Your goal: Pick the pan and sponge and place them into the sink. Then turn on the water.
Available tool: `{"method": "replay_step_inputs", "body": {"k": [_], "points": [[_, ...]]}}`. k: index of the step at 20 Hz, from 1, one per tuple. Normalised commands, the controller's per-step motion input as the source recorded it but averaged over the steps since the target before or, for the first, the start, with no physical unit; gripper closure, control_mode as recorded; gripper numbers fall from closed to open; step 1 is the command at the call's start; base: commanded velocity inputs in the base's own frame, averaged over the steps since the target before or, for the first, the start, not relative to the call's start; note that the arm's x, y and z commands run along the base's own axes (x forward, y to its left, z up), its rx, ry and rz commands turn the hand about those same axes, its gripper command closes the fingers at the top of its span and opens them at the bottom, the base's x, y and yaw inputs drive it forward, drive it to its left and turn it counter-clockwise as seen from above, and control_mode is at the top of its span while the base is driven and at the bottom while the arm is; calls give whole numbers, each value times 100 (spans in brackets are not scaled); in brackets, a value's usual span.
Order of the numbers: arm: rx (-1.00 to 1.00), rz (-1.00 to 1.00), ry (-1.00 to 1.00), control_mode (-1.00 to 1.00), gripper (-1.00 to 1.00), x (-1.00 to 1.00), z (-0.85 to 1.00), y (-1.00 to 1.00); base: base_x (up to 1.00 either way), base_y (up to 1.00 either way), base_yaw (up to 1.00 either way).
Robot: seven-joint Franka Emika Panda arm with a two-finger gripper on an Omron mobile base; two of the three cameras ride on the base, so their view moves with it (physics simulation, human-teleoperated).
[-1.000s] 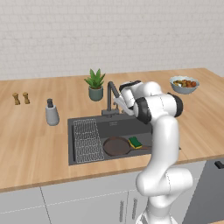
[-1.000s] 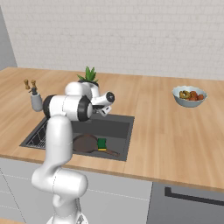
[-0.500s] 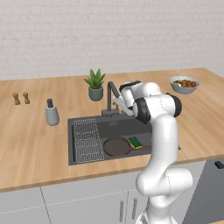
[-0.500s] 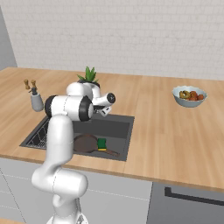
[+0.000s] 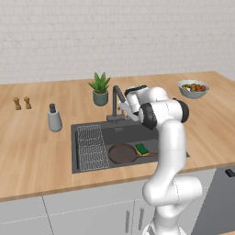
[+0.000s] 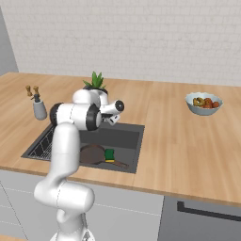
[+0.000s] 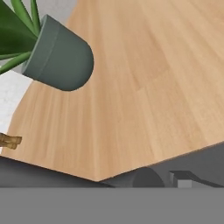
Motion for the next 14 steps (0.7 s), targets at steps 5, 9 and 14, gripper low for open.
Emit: {"method": "replay_step_inputs", "body": {"k": [5, 9, 14], "points": [[0, -1, 0, -100, 100, 23, -16, 5, 0, 0, 0], [1, -2, 0, -100, 100, 20, -11, 1, 0, 0, 0], [5, -2, 1, -100, 100, 13, -3, -1, 0, 0, 0]]}}
